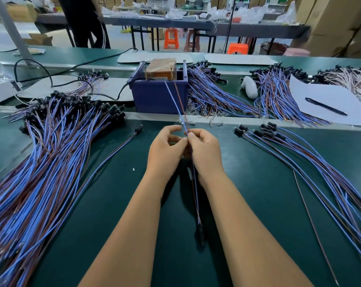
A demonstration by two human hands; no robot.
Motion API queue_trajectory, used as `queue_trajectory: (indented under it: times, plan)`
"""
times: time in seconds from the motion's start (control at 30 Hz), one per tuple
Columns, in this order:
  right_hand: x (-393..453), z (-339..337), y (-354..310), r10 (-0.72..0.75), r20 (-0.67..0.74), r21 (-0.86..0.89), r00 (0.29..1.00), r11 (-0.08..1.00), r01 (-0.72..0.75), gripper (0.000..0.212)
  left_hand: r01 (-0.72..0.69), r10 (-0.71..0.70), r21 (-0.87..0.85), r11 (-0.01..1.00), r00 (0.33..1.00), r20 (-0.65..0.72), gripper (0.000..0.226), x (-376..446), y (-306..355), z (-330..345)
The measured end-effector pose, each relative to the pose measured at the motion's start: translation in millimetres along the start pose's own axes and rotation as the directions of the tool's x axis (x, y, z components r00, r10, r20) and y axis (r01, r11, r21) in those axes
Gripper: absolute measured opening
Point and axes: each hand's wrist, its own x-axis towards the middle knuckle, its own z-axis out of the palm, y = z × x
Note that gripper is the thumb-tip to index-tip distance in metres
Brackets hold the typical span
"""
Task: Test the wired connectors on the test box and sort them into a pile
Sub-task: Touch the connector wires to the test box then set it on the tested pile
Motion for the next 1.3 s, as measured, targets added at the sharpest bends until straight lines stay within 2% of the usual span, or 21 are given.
queue_trajectory:
  times: [0.07,0.2,0.3,0.37,0.57,0.7,0.8,0.9,1.07,1.3]
  plan:
    - [-0.7,-1.0,-0.7,-0.007,-0.025,0.052,1.000,0.999,0.008,0.020,-0.034,0.042,0.151,0.988,0.998,-0.051,0.013,-1.3,-0.8,0.3]
    - [-2.3,0.5,-0.7,-0.056,-0.048,0.007,0.997,0.998,0.056,0.021,-0.046,0.060,0.225,0.973,0.997,-0.055,0.012,-3.3,0.6,3.1]
    - [-2.4,1.6,-0.9,-0.080,-0.035,-0.036,0.996,0.996,0.079,0.019,-0.023,0.037,0.225,0.974,0.998,-0.059,0.005,-3.5,3.5,3.9]
    - [-2.1,1.0,-1.0,-0.095,-0.023,-0.049,0.995,0.994,0.094,0.016,-0.021,0.027,0.221,0.975,0.999,-0.025,0.010,-4.9,5.5,4.2]
    - [-0.1,0.1,-2.1,-0.037,0.002,0.079,0.999,0.996,0.037,0.018,-0.078,0.064,0.214,0.974,0.995,0.075,0.020,-8.2,5.7,5.2]
    - [0.0,-1.3,-4.4,0.012,0.036,0.172,0.999,0.985,-0.018,0.019,-0.094,0.074,0.218,0.972,0.992,0.098,0.013,-5.9,3.9,4.3]
    - [-0.4,-2.2,-4.5,0.020,0.029,0.141,0.999,0.990,-0.023,0.019,-0.121,0.096,0.227,0.966,0.988,0.119,0.007,-6.4,2.8,4.2]
    - [-2.7,-2.7,-4.4,0.005,0.005,0.098,1.000,0.995,-0.006,0.018,-0.112,0.099,0.225,0.968,0.993,0.067,0.013,-5.5,2.6,4.0]
    - [-3.4,-6.1,-6.0,-0.020,-0.075,0.064,0.997,0.998,0.025,0.015,-0.021,0.023,0.093,0.995,0.999,-0.024,0.014,-1.2,3.4,-1.9]
    - [-4.5,-5.5,-5.4,-0.047,-0.011,0.011,0.999,0.999,0.047,0.020,-0.036,0.055,0.110,0.993,0.982,-0.179,0.017,4.3,1.0,-13.4]
